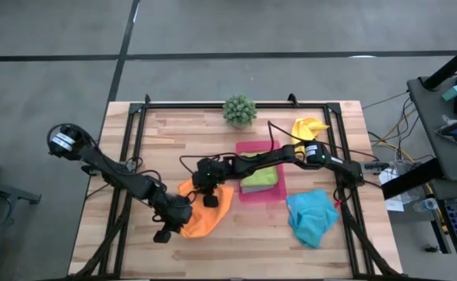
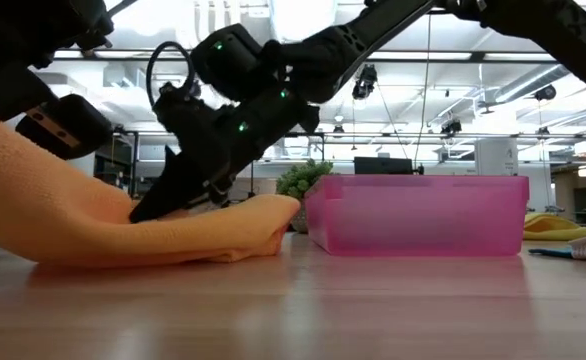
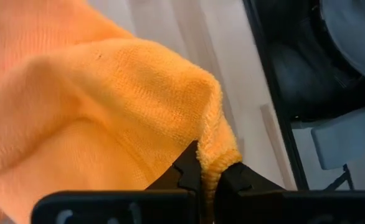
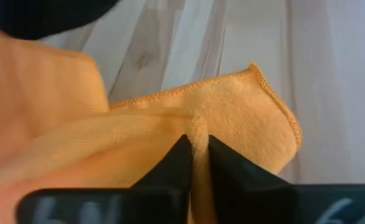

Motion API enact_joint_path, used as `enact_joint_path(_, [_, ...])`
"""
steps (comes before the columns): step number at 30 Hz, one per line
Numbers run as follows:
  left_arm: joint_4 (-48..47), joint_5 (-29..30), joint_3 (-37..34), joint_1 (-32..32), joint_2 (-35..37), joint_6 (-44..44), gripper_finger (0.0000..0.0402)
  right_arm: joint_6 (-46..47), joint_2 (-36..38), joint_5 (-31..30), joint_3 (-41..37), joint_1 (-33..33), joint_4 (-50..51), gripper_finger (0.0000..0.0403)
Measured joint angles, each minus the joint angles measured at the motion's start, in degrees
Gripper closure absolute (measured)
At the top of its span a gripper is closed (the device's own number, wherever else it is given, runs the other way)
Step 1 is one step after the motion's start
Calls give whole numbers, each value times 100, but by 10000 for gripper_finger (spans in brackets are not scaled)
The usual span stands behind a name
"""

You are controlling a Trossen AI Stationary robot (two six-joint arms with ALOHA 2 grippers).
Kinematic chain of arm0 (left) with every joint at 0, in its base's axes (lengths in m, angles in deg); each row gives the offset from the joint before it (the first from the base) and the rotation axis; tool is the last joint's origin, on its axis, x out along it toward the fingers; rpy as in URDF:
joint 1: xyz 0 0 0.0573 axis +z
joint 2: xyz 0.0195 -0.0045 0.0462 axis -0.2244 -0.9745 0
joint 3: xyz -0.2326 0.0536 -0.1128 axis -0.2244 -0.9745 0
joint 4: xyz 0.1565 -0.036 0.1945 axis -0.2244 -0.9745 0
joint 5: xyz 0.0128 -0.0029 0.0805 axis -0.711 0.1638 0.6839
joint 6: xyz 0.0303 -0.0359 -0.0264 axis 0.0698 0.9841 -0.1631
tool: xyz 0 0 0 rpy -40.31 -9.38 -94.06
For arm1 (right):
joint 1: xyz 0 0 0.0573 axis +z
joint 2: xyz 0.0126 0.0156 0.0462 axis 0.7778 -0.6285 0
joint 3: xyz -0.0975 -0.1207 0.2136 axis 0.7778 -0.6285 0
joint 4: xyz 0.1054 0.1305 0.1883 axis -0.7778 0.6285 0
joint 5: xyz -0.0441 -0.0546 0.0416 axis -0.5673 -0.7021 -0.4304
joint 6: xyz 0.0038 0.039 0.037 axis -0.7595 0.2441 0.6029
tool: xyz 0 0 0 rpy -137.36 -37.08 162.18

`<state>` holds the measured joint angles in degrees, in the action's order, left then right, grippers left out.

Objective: Fold microfiber towels
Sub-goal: Fold the orange towel

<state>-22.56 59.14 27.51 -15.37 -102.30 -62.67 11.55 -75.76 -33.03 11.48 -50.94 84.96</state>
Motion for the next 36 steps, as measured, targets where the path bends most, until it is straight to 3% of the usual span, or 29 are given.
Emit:
enact_joint_path(3, [-398,22,0,0,88,188,402,-84,157,-9,0,21,269,390])
enact_joint_path(9, [-1174,306,-3,0,362,452,402,-291,502,-65,4,254,872,394])
enact_joint_path(14, [-1850,807,-7,11,494,884,402,-454,800,-718,4,541,1427,394])
enact_joint_path(19, [-2221,821,-33,13,505,1041,396,-545,1088,-1348,4,801,1979,394])
enact_joint_path(30, [-2292,829,-93,13,505,1182,286,-439,1619,-1501,-69,1431,3110,394])
enact_joint_path(36, [-2293,842,-92,13,505,995,241,-297,1717,-500,-506,1822,3061,394])
